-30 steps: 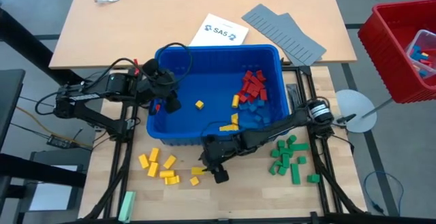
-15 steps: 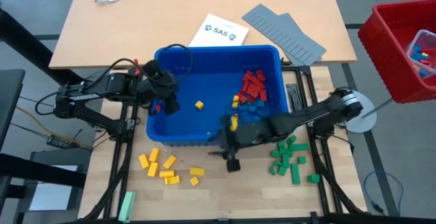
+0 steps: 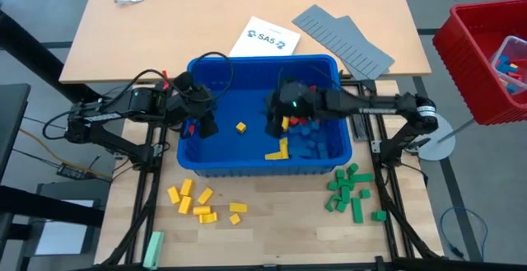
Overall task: Sort blocks
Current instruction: Remove the yellow block from the blue bin
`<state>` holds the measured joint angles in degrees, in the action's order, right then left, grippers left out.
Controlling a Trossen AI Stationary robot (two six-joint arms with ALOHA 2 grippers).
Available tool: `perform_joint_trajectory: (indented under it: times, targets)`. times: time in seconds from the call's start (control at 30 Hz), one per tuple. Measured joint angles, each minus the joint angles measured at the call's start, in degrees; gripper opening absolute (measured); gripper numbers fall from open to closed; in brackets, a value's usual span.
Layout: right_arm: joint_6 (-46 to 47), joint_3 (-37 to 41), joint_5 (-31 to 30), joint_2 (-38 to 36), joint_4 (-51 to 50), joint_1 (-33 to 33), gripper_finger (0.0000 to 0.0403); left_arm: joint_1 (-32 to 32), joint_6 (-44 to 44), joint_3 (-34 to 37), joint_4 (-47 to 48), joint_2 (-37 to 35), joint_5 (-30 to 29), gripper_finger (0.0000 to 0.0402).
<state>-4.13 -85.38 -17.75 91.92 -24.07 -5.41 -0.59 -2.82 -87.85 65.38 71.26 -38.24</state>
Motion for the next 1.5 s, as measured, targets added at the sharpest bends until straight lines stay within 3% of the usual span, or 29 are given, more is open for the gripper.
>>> perform_joint_trajectory:
  times: [0.3, 0.57, 0.73, 0.9, 1.13, 1.5]
  targets:
    - [-1.7, 0.0, 11.1, 7.2, -3.2, -12.0, 0.0174, -2.7, 4.0, 0.0, -4.0, 0.0, -1.1, 0.0218]
    - [-17.4, 0.0, 17.5, 13.4, -19.3, -15.9, 0.0164, -5.5, 4.1, 0.0, -4.5, 0.0, -1.3, 0.0219]
    - [-22.3, 0.0, 19.8, 16.1, -24.1, -19.1, 0.0160, -6.7, 3.8, 0.0, -4.7, 0.0, -1.3, 0.0219]
    - [-29.2, 0.0, 24.9, 18.3, -24.9, -21.8, 0.0178, -7.3, 3.7, 0.0, -3.7, 0.0, -1.3, 0.0219]
    - [-46.1, 0.0, 25.2, 18.6, -24.9, -23.0, 0.0213, -7.3, 3.7, 0.0, -4.3, 0.0, -0.9, 0.0219]
    - [-59.5, 7.0, 26.6, 18.6, -17.8, -22.2, 0.0187, -7.3, 2.6, 0.0, -3.9, 0.0, 0.2, 0.0219]
